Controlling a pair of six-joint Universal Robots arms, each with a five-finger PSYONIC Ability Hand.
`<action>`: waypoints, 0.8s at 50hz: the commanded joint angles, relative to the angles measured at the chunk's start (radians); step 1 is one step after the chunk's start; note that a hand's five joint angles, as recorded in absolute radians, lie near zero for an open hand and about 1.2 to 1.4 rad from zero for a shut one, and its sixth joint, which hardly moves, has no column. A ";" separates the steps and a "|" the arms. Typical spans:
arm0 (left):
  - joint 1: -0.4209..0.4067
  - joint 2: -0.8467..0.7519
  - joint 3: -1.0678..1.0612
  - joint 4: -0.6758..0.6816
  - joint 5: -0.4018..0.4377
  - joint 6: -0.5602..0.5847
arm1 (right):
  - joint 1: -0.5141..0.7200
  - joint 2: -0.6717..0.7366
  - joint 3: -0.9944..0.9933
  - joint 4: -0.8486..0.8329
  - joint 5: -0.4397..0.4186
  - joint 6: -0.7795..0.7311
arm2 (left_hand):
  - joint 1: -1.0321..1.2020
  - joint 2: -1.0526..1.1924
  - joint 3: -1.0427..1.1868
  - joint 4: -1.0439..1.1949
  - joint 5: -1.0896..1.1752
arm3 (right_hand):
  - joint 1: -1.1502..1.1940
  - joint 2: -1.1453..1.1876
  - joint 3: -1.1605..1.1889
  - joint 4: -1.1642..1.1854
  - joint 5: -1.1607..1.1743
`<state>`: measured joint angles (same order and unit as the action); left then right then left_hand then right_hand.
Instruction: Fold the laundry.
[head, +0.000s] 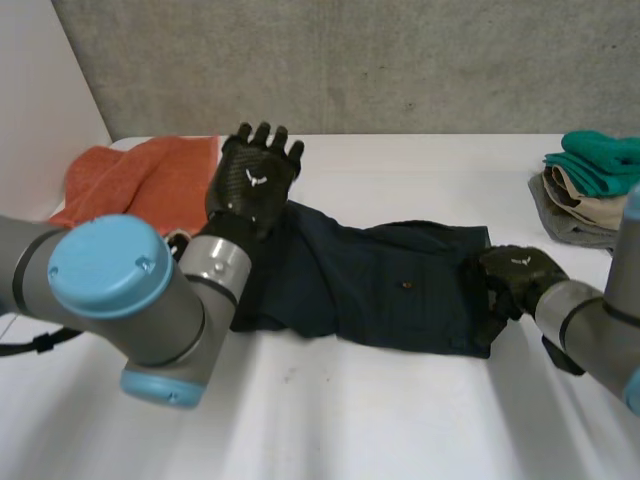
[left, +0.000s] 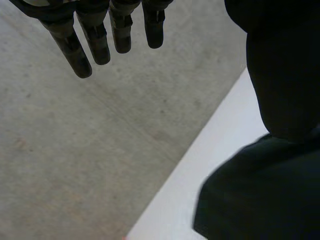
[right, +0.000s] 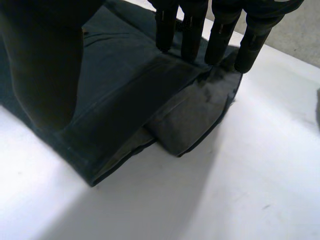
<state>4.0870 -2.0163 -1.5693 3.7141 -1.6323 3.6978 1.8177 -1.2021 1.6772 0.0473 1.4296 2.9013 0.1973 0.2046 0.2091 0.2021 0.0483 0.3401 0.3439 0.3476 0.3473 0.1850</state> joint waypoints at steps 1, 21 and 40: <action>-0.010 -0.002 -0.031 0.000 0.000 -0.009 | 0.000 0.009 0.081 -0.133 -0.011 0.039 | -0.023 -0.030 -0.035 -0.028 -0.048 | 0.088 0.085 0.081 0.081 0.069; -0.010 -0.005 -0.040 -0.002 -0.006 -0.009 | -0.011 0.038 0.088 -0.238 0.038 -0.019 | -0.023 -0.030 -0.035 -0.028 -0.048 | 1.056 1.052 1.049 1.049 1.037; 0.052 0.142 -0.144 -0.003 -0.006 -0.010 | 0.216 -0.037 -0.123 -0.224 0.088 -0.579 | -0.023 -0.030 -0.035 -0.028 -0.048 | 1.056 1.052 1.049 1.049 1.037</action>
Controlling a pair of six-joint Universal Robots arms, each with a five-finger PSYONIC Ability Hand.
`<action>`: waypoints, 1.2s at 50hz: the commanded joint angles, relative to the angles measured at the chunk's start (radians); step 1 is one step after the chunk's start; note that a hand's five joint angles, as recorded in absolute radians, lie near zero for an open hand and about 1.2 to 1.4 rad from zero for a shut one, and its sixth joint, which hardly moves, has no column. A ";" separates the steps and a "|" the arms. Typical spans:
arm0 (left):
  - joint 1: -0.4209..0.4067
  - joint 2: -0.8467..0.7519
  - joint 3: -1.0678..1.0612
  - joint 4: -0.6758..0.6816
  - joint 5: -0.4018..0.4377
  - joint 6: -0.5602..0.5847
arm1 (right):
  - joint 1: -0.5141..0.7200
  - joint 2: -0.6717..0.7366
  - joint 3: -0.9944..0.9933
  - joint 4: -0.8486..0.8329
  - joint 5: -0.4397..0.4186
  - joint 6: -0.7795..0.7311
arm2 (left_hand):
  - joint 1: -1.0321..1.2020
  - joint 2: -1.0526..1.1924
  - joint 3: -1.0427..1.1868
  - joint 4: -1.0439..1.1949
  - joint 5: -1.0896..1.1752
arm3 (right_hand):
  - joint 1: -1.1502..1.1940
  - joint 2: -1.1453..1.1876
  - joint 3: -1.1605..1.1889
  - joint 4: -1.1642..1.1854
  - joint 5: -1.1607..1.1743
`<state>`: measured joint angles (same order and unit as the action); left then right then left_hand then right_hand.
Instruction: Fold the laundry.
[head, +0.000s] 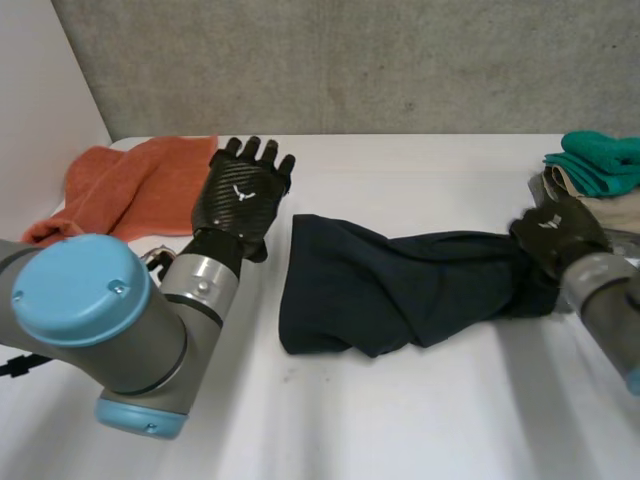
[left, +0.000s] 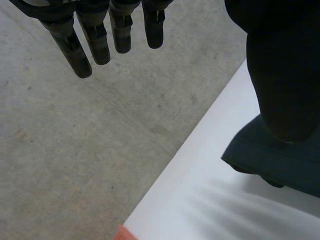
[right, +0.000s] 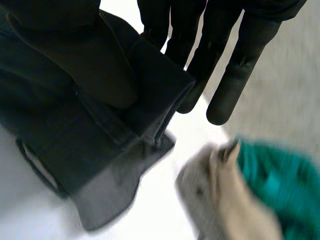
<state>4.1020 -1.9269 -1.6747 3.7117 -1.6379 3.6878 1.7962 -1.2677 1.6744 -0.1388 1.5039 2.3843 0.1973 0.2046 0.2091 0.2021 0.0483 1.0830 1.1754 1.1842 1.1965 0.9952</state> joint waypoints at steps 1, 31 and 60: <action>0.043 0.060 -0.045 -0.001 0.000 0.000 | 0.262 0.042 -0.133 -0.050 0.009 -0.065 | -0.023 -0.030 -0.035 -0.028 -0.048 | 0.313 0.221 0.212 0.200 0.227; 0.167 0.195 0.026 -0.093 0.003 -0.158 | 0.545 0.074 -0.211 -0.217 -0.243 0.318 | -0.023 -0.030 -0.035 -0.028 -0.048 | -0.908 -1.001 -1.010 -1.022 -0.995; -0.100 -0.290 0.458 -0.532 -0.040 -0.447 | 0.270 0.316 -0.507 0.338 -0.252 0.693 | -0.010 -0.018 -0.022 -0.015 -0.036 | -0.908 -1.001 -1.010 -1.022 -0.995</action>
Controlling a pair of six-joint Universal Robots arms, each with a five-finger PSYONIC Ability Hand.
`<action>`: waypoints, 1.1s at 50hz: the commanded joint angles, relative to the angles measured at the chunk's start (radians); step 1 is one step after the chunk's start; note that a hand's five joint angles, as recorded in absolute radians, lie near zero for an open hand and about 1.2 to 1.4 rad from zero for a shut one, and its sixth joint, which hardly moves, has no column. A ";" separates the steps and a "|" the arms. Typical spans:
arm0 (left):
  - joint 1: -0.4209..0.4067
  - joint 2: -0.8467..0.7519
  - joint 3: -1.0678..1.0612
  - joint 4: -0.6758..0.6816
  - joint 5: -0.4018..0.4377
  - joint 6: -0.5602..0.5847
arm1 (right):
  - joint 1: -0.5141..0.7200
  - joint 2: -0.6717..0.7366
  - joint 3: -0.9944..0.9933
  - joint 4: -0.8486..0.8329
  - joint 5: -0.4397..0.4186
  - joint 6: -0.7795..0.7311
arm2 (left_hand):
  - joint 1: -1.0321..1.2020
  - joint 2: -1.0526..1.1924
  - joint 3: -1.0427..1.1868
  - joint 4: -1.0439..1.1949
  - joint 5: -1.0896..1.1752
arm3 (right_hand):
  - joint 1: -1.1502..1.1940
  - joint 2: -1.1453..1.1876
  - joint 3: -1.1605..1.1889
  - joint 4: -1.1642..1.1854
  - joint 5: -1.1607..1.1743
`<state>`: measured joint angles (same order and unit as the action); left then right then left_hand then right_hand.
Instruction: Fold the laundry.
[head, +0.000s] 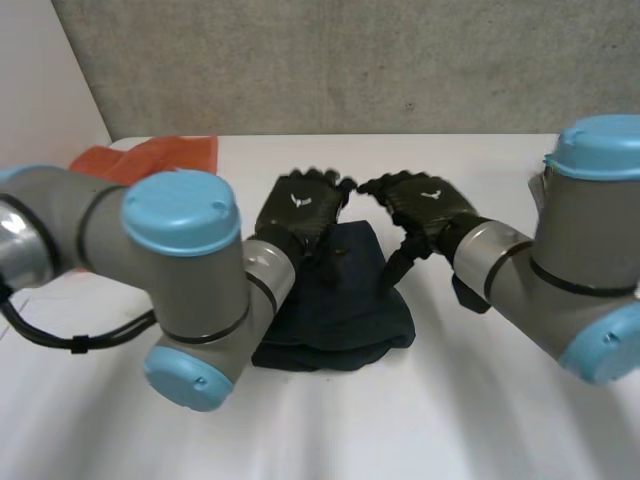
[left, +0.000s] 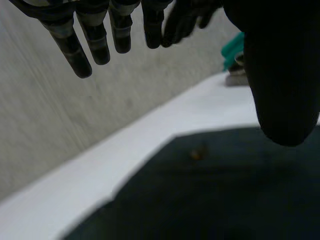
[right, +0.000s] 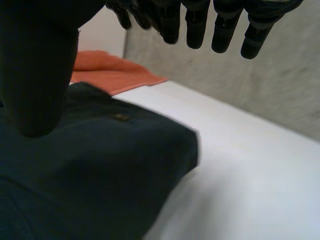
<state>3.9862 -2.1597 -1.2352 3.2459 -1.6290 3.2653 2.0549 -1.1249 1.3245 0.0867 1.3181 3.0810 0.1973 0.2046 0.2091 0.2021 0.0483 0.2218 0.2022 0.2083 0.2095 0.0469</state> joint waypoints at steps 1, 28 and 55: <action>0.021 -0.060 0.017 -0.078 -0.058 -0.022 | 0.011 0.194 -0.172 0.123 -0.066 -0.005 | -0.007 -0.015 -0.019 -0.012 -0.033 | -0.047 -0.028 -0.034 -0.035 -0.047; 0.108 0.032 0.005 -0.184 0.053 0.143 | 0.039 0.116 -0.128 0.067 0.098 -0.242 | -0.019 -0.026 -0.031 -0.024 -0.045 | -0.047 -0.028 -0.034 -0.035 -0.047; 0.215 0.193 0.105 -0.245 0.732 0.002 | 0.310 0.115 0.452 -0.709 0.254 -0.527 | -0.001 -0.009 -0.013 -0.006 -0.027 | -0.047 -0.028 -0.034 -0.035 -0.047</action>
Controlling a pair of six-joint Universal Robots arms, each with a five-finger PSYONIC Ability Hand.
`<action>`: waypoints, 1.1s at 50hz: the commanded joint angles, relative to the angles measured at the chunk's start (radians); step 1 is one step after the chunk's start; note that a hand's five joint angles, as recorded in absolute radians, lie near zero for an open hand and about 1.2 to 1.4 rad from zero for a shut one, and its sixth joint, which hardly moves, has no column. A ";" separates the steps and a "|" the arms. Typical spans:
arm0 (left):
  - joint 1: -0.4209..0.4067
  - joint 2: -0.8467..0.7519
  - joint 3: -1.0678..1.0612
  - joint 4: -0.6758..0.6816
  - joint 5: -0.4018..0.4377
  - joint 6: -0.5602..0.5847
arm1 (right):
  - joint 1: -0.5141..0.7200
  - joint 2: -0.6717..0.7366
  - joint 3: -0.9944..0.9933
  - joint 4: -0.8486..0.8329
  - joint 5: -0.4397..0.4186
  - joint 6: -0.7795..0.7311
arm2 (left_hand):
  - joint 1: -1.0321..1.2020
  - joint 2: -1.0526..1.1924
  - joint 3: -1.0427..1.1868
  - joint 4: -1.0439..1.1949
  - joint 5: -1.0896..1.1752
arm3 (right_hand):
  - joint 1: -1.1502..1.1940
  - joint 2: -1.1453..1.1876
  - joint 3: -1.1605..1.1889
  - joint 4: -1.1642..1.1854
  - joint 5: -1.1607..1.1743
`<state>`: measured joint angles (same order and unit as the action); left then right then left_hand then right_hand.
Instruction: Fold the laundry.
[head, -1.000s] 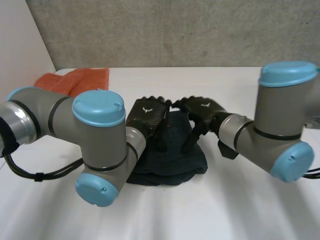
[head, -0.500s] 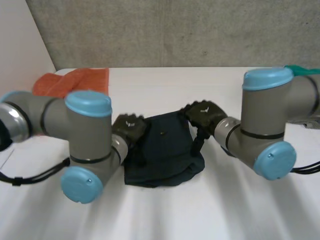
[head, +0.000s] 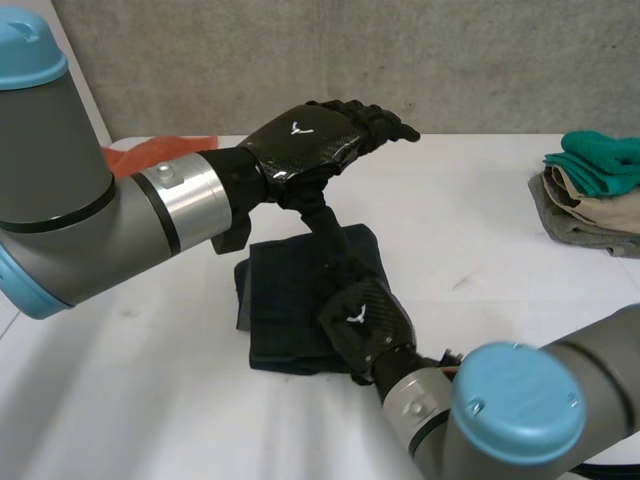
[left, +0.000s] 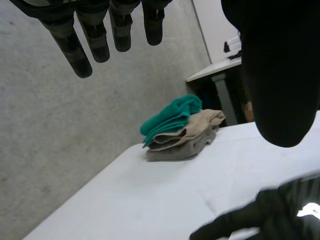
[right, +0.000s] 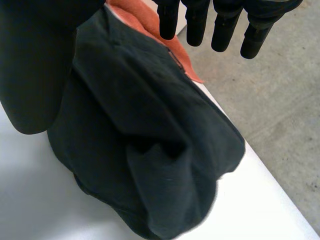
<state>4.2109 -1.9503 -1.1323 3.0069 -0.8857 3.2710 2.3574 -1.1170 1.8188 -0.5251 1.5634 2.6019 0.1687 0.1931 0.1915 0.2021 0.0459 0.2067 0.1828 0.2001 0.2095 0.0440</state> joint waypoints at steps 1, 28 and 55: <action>-0.011 -0.021 0.002 -0.005 -0.015 -0.004 | 0.008 0.127 -0.059 -0.114 0.013 -0.059 | 0.027 0.003 0.004 -0.006 -0.025 | -0.032 -0.008 -0.026 -0.035 -0.044; -0.003 -0.041 -0.015 0.027 -0.033 0.001 | 0.005 0.255 -0.256 -0.177 0.076 0.019 | 0.027 0.003 0.004 -0.006 -0.025 | 1.189 1.213 1.195 1.186 1.177; 0.024 0.067 -0.001 0.109 -0.091 -0.036 | -0.550 0.138 -0.754 -0.082 -0.216 0.233 | 0.021 -0.003 -0.001 -0.012 -0.030 | 1.190 1.213 1.196 1.187 1.178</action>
<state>4.2397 -1.8892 -1.1317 3.1114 -0.9764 3.2467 1.9368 -0.9826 1.1795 -0.6037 1.4282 2.7428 0.1684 0.1931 0.1915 0.2021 0.0459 1.0340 1.1501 1.1475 1.1973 0.9195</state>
